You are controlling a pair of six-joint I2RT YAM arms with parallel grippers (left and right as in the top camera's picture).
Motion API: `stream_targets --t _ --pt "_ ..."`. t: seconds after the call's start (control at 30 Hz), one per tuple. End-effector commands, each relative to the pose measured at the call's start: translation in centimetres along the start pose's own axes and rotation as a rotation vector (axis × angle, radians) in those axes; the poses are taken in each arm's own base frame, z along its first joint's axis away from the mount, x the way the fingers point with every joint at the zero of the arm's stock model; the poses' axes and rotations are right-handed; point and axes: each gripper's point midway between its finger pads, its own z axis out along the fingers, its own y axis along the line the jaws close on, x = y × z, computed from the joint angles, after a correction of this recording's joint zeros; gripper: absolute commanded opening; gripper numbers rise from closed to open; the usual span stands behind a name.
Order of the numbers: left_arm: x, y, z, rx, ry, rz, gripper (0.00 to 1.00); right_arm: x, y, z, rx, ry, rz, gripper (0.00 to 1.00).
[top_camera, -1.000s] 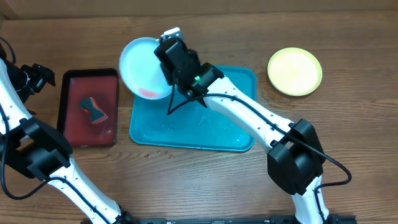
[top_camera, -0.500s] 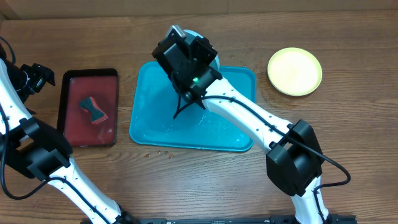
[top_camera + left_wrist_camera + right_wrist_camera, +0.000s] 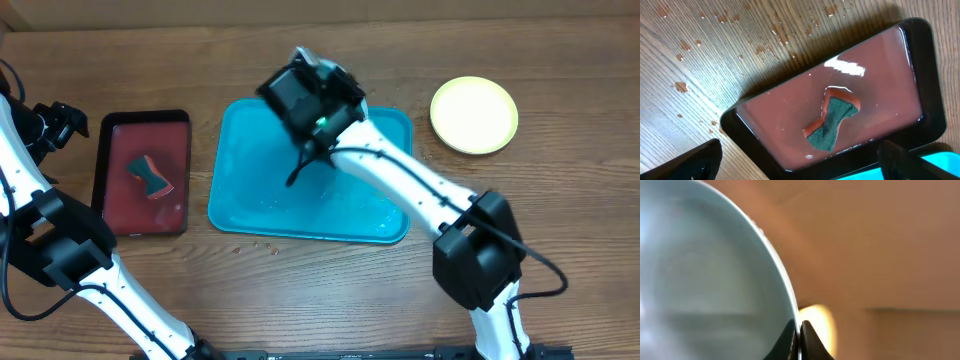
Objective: Clean dirty plates on tray and stack at the side
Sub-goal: 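Lift the light-blue plate with the right gripper and carry it right, then lower the light-blue plate onto the plate stack and release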
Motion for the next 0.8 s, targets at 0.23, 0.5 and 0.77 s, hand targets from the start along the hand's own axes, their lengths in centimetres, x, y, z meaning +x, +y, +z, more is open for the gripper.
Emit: stream_targets --t 0.23,0.5,0.77 --pt "-0.1 -0.3 -1.4 0.021 -0.035 0.024 1.0 5.8 -6.3 3.5 -0.967 0.207 0.812 0.04" --pt "-0.1 -0.3 -1.4 0.021 -0.035 0.024 1.0 21.2 -16.7 10.6 -0.73 0.467 1.138 0.04" --pt "-0.1 -0.3 -1.4 0.021 -0.035 0.024 1.0 27.5 -16.6 14.5 -0.662 0.489 1.221 0.04"
